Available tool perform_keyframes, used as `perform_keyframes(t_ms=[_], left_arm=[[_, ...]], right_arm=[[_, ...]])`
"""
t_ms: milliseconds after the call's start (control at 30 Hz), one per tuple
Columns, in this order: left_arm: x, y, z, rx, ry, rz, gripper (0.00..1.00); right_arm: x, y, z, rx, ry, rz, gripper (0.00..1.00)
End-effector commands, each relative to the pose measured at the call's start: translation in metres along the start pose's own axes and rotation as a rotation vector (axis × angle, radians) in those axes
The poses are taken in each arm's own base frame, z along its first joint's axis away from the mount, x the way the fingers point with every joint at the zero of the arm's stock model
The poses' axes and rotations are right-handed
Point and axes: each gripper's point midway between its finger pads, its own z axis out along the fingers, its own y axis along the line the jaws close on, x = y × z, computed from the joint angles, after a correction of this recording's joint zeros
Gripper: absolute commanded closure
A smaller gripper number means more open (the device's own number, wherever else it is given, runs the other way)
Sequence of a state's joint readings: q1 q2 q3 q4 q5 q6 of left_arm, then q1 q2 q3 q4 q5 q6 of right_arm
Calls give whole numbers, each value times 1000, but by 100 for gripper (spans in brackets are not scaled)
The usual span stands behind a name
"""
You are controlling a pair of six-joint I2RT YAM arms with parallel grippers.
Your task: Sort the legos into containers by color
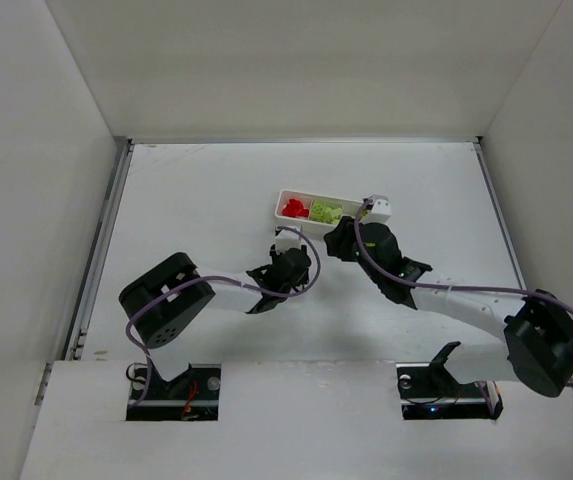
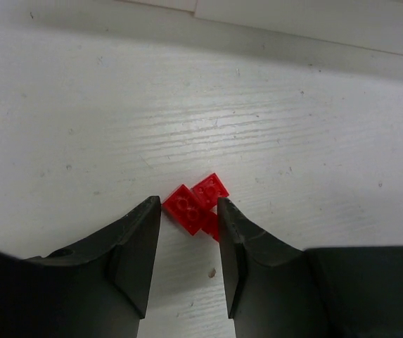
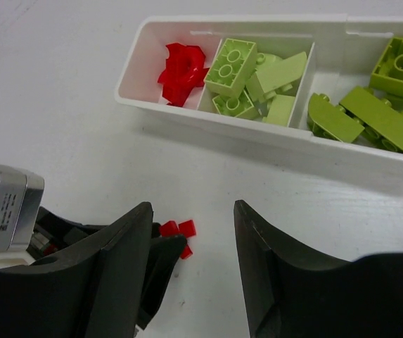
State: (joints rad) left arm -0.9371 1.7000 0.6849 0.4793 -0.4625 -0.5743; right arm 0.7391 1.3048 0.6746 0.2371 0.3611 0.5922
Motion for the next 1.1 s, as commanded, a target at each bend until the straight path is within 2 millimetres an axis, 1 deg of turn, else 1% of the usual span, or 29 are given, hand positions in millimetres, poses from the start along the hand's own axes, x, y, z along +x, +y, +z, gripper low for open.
perform_keyframes(t_ms=[0, 67, 167, 233, 367, 533, 633, 733, 833, 933, 1067], left_arm=[[21, 16, 4, -64, 62, 91, 65], [22, 17, 5, -67, 63, 88, 66], [21, 21, 4, -80, 56, 93, 70], [19, 26, 4, -93, 53, 92, 75], [14, 29, -1, -100, 45, 96, 82], [0, 25, -16, -72, 18, 80, 84], [-9, 25, -25, -57, -2, 60, 84], [-14, 29, -31, -53, -4, 39, 85], [-26, 27, -38, -38, -30, 12, 85], [-45, 21, -44, -12, -56, -19, 85], [-82, 14, -47, 14, -116, -78, 85]], right_arm=[[-14, 5, -6, -27, -60, 51, 44], [-11, 1, -9, -23, -58, 53, 44], [-6, -5, -10, -15, -53, 57, 44], [-4, -9, -11, -10, -52, 59, 45], [-2, -14, -16, -8, -55, 74, 45], [-1, -17, -23, -10, -61, 87, 45], [4, -21, -25, -6, -50, 83, 44], [9, -24, -27, -1, -41, 96, 44], [17, -23, -27, -4, -21, 88, 44], [33, -18, -29, -12, 17, 76, 44], [52, -15, -31, -21, 57, 61, 44]])
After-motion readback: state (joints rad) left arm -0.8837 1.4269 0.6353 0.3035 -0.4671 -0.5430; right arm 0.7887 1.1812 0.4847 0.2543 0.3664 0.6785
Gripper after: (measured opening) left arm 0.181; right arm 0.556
